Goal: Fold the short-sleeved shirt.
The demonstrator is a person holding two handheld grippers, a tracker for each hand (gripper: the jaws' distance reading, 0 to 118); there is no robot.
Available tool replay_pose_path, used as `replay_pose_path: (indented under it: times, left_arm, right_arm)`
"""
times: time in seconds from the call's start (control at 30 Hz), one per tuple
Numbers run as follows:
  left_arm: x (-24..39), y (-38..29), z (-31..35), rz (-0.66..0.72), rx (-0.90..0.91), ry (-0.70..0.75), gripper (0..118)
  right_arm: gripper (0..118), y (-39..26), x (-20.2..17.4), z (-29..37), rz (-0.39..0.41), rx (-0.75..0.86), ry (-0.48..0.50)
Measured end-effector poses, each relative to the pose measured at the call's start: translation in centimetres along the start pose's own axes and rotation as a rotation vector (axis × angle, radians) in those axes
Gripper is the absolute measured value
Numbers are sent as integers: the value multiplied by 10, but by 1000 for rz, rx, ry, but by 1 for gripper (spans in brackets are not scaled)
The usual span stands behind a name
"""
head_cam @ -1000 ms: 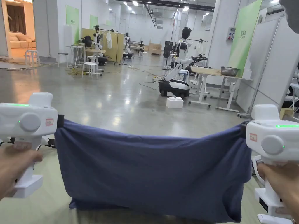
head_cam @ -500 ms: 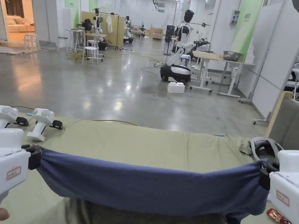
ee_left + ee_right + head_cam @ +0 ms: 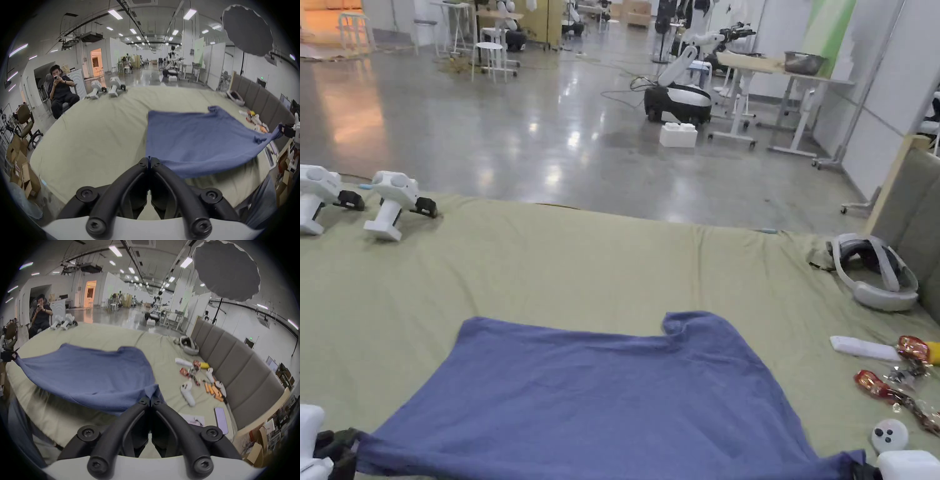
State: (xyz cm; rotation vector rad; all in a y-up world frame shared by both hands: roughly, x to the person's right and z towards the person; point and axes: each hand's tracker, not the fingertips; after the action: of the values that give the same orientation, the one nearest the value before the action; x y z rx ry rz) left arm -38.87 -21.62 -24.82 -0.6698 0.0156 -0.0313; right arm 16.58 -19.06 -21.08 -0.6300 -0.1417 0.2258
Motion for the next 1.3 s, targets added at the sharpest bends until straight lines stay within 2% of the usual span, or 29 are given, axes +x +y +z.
replay_pose_path:
  times: [0.37, 0.47, 0.5, 0.53, 0.6, 0.63, 0.73, 0.97, 1.07, 1.17, 1.2, 1.3]
  left_arm:
    - [0, -81, -54, -21, -276, -9, 4]
    - [-1, -90, -67, -8, -309, -22, 5]
    - [0, -90, -67, -6, -314, -20, 8]
    - [-1, -90, -69, -5, -315, -16, 21]
    - [0, -87, -64, -12, -321, 34, 52]
    - [0, -85, -62, -8, -313, 30, 54]
    - [-2, -67, -50, 49, -233, 0, 54]
    - [41, -1, -33, 18, 79, -19, 54]
    - [66, 26, -32, 14, 189, -3, 54]
    - [87, 47, -24, 12, 302, 13, 51]
    - [94, 52, -20, 4, 342, 22, 47]
    - [108, 64, -12, -26, 431, 62, 31]
  right_arm:
    - [3, -88, -11, -46, 80, -329, 75]
    - [5, -106, -14, -64, 71, -386, 68]
    - [10, -109, -15, -67, 64, -384, 67]
    - [28, -110, -16, -67, 54, -381, 49]
    - [74, -106, -18, -65, 39, -380, 19]
    - [78, -101, -15, -62, 23, -373, 30]
    - [79, -75, -15, -49, -37, -270, 61]
    - [79, 6, -55, -39, -32, 113, 28]
    - [78, 36, -78, -38, -102, 252, 59]
    - [75, 59, -98, -32, -169, 363, 35]
    - [72, 63, -102, -29, -190, 401, 28]
    - [45, 74, -112, -22, -228, 483, 10]
